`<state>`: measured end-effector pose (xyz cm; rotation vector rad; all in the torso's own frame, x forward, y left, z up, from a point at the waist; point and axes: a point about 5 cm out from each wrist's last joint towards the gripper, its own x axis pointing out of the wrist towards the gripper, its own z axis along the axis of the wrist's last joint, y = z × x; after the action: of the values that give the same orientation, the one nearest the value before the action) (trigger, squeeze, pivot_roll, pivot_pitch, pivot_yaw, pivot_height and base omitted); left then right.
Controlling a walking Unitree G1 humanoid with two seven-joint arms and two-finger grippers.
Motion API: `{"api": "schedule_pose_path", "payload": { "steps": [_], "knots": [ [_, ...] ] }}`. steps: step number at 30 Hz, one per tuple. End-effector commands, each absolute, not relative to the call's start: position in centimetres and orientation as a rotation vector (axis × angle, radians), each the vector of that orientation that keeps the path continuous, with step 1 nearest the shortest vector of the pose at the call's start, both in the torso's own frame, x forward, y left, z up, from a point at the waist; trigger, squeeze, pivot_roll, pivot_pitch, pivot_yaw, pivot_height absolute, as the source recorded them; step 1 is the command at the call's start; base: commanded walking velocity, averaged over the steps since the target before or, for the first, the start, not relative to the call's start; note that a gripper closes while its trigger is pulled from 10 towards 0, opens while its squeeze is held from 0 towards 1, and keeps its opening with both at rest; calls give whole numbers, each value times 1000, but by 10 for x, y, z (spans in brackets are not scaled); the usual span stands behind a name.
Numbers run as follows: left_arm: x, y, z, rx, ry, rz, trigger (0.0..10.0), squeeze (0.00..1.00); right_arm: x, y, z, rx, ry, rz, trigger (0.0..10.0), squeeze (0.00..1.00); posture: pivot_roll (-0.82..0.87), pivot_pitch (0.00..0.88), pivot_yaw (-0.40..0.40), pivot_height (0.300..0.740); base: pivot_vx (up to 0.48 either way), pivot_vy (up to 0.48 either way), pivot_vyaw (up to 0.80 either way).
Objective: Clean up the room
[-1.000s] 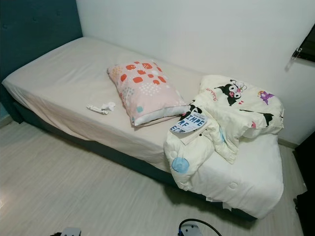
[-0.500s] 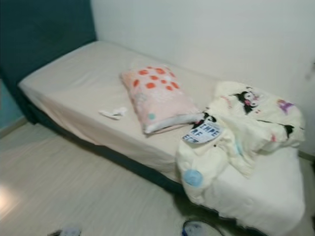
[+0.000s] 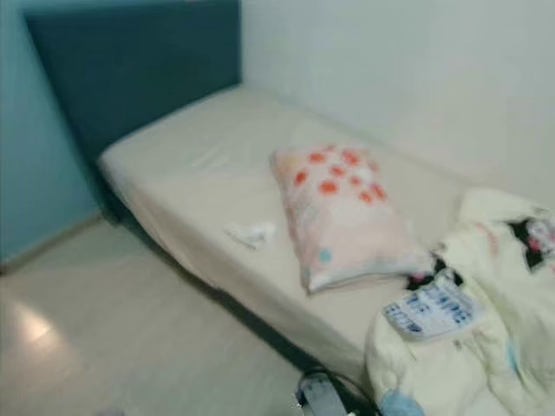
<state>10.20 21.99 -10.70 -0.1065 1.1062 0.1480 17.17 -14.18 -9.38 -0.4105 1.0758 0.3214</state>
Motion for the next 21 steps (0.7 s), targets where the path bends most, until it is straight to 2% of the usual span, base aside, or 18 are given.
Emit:
{"api": "schedule_pose_path", "payload": {
  "steps": [1,7,21],
  "knots": [
    [107,215,-106,-126,1076,150,10000,0,152,-159,-102,-430,1157,299,10000,0,-55,103,-106,740,442,0,0],
    [109,215,-105,-154,1040,176,10000,0,151,-160,-102,-420,1161,289,10000,0,-60,103,-102,740,442,0,473],
    [115,215,-102,-209,970,207,10000,0,152,-162,-101,-422,1166,260,10000,0,-61,90,-108,740,460,0,0]
  ]
}}
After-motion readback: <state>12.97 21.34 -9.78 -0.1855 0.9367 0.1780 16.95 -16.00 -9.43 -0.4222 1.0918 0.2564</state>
